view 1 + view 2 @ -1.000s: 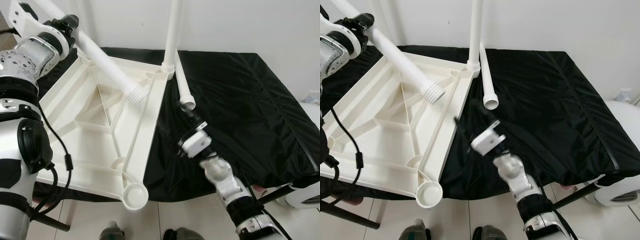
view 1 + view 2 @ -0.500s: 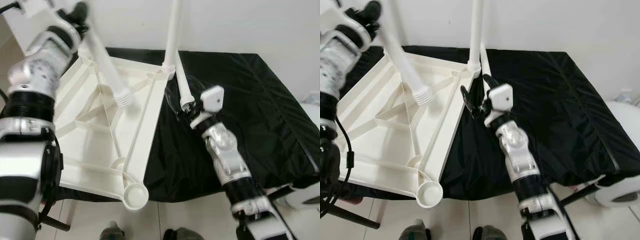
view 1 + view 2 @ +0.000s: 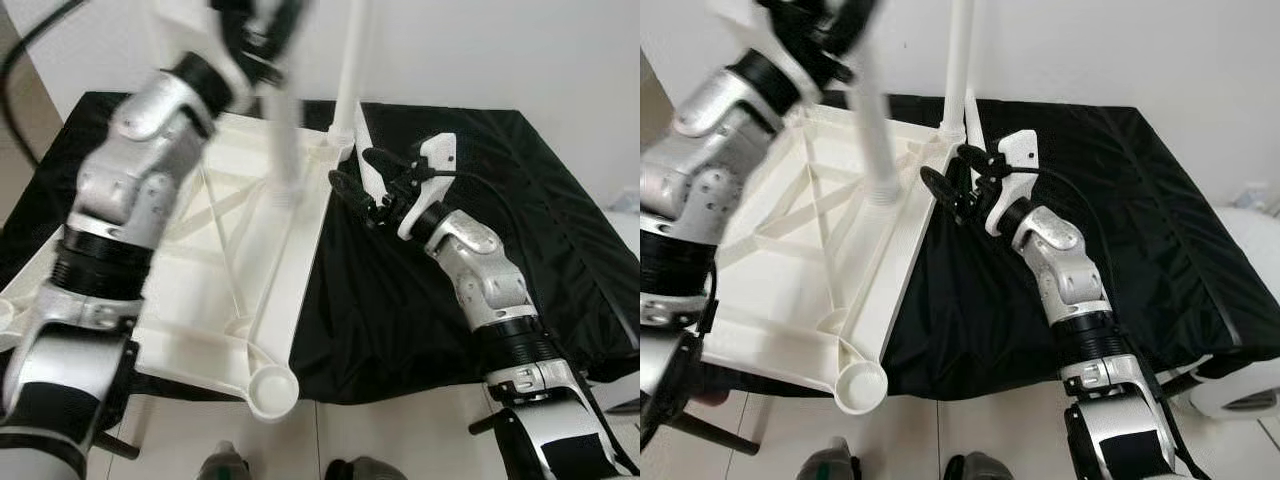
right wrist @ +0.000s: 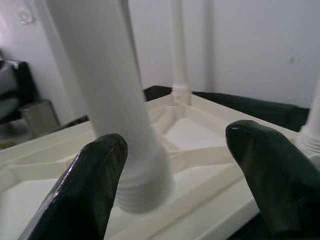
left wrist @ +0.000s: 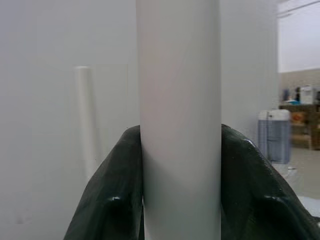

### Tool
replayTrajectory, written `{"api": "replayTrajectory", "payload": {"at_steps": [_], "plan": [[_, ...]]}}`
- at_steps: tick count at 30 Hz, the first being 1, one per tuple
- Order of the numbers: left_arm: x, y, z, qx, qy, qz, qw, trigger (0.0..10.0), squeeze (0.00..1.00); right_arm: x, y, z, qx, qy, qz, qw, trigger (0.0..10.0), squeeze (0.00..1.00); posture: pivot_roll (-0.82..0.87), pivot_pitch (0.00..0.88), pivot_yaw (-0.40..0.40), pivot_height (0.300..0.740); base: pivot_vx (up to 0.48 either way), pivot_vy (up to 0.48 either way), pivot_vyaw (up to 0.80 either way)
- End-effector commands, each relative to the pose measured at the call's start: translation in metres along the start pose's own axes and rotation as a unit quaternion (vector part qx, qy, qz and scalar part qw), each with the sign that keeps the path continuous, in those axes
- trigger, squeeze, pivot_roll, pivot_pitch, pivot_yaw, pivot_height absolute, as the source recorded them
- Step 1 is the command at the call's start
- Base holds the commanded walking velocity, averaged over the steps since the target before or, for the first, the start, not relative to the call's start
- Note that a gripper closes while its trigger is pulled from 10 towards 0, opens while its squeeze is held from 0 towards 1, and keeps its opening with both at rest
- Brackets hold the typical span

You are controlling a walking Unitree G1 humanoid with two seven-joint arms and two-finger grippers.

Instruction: Building children table

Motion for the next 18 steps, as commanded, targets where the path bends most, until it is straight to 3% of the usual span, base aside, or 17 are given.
{"api": "replayTrajectory", "payload": {"at_steps": [1,11,18], "plan": [[-0.009,-0.001,0.001,0.002,-0.012,0.005,1.0,10.0,0.0,0.003,0.007,0.001,0.007,0.024,0.007,1.0,10.0,0.0,0.06,0.0,-0.073,0.74,0.0,0.0,0.0],[-0.032,-0.004,0.003,-0.004,-0.035,0.003,0.999,10.0,0.0,0.008,0.02,0.009,0.037,0.081,0.01,0.996,10.0,0.0,0.06,0.0,-0.084,0.74,0.0,0.0,0.0],[-0.035,-0.003,0.004,-0.007,-0.044,0.002,0.999,10.0,0.0,0.011,0.017,0.014,0.048,0.091,0.002,0.995,10.0,0.0,0.06,0.0,-0.081,0.74,0.0,0.0,0.0]]}}
Point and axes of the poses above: a point about 5 cm out from each wrist's last joint towards the gripper, its own z axis pointing out of the wrist towards the gripper, its own y axis along the axis of the wrist's last joint, x = y × z, the point moved 2 cm from there along z, pointing out of the wrist towards the gripper, and after that the axes turned 9 degrees about z, right-handed, at the moved point
